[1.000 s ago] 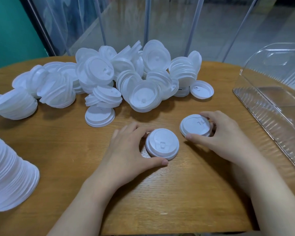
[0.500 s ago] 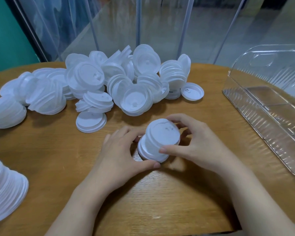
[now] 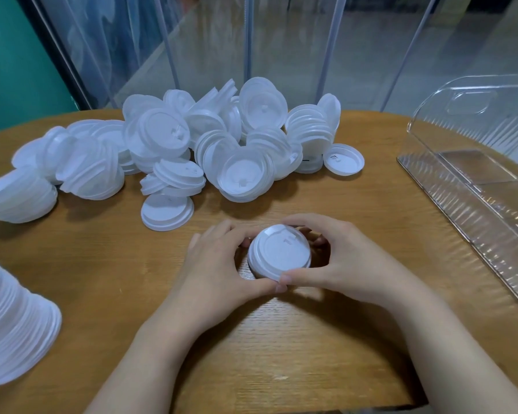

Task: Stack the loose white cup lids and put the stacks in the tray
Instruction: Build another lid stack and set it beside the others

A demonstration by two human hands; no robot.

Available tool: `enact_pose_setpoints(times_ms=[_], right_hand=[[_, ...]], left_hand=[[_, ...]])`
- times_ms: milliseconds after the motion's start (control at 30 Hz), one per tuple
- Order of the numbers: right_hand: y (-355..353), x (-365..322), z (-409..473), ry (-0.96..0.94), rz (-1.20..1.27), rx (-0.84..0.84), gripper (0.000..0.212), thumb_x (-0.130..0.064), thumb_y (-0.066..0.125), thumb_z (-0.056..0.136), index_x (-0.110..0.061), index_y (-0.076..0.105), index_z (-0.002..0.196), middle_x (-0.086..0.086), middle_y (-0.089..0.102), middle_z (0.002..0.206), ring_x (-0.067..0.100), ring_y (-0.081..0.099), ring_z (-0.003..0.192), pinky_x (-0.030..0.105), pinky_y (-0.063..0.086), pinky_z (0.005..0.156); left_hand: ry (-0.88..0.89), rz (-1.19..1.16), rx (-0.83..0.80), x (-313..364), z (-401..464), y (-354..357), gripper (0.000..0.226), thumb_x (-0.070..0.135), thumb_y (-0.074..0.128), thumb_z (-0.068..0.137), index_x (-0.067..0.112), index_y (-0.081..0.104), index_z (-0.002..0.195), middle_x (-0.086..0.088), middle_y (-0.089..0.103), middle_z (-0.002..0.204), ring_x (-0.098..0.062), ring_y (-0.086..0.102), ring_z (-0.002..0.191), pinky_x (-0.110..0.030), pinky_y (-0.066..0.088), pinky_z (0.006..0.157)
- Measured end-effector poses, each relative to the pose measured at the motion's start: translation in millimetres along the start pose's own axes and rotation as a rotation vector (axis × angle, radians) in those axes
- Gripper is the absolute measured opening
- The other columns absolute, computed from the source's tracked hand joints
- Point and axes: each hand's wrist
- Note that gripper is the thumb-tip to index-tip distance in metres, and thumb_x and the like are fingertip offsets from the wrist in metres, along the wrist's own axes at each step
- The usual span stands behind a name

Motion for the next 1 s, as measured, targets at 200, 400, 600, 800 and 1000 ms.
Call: enact_pose_setpoints(times_ms=[200,400,600,800,1000], right_hand=[[-3.3,-1.8,-1.3,0.014,0.048,0.008,0.056,-0.045,0.085,0.077,-0.042,0.064,0.128,-0.027,0.065,0.115,-0.010,0.056,0.112,0.007,0.040,0.090],[-3.4,-2.0,-0.3,-0.007,0.062,0.044,0.043,-0.029,0.085,0.081,-0.037,0.070,0.120,-0.021,0.070,0.108,-0.002,0.060,0.108,0.008,0.042,0.087],[3.2,-7.7,3.2,0.008,0.088,0.081,0.037,-0.026,0.085,0.081,-0.034,0.072,0.115,-0.022,0.066,0.093,-0.002,0.062,0.092,0.012,0.047,0.080],[10.0,-11.0,8.8,0.028,0.049,0.100,0.038,-0.034,0.085,0.080,-0.031,0.072,0.116,-0.020,0.065,0.097,-0.001,0.061,0.093,0.015,0.047,0.083],[8.8,-13.6,10.7,0.078,0.067,0.076,0.039,-0.034,0.086,0.079,-0.032,0.072,0.116,-0.018,0.067,0.093,-0.009,0.060,0.084,0.009,0.045,0.075]], left_hand=[[0.007,-0.021,0.002,-1.6,1.1,0.8,0.072,0.074,0.084,0.053,0.056,0.060,0.119,0.025,0.055,0.104,0.013,0.043,0.106,-0.028,0.035,0.094],[0.020,-0.022,-0.023,-3.1,2.1,0.9,0.070,0.080,0.078,0.050,0.065,0.052,0.113,0.027,0.054,0.105,0.013,0.044,0.105,-0.025,0.032,0.092],[0.028,0.013,-0.043,-5.2,1.9,1.5,0.074,0.087,0.067,0.047,0.064,0.051,0.116,0.027,0.052,0.104,0.008,0.044,0.105,-0.025,0.031,0.092],[0.049,0.045,-0.067,-5.2,0.0,-1.5,0.090,0.089,0.070,0.048,0.057,0.051,0.129,0.031,0.048,0.108,0.007,0.044,0.108,-0.024,0.031,0.094],[0.067,0.033,-0.035,-5.3,-1.3,-0.1,0.081,0.089,0.064,0.057,0.054,0.055,0.129,0.032,0.048,0.107,0.008,0.045,0.109,-0.022,0.029,0.095]])
Point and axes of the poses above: each hand's wrist, its own z-axis towards the middle knuckle, its own y-axis out of the palm, x = y × z
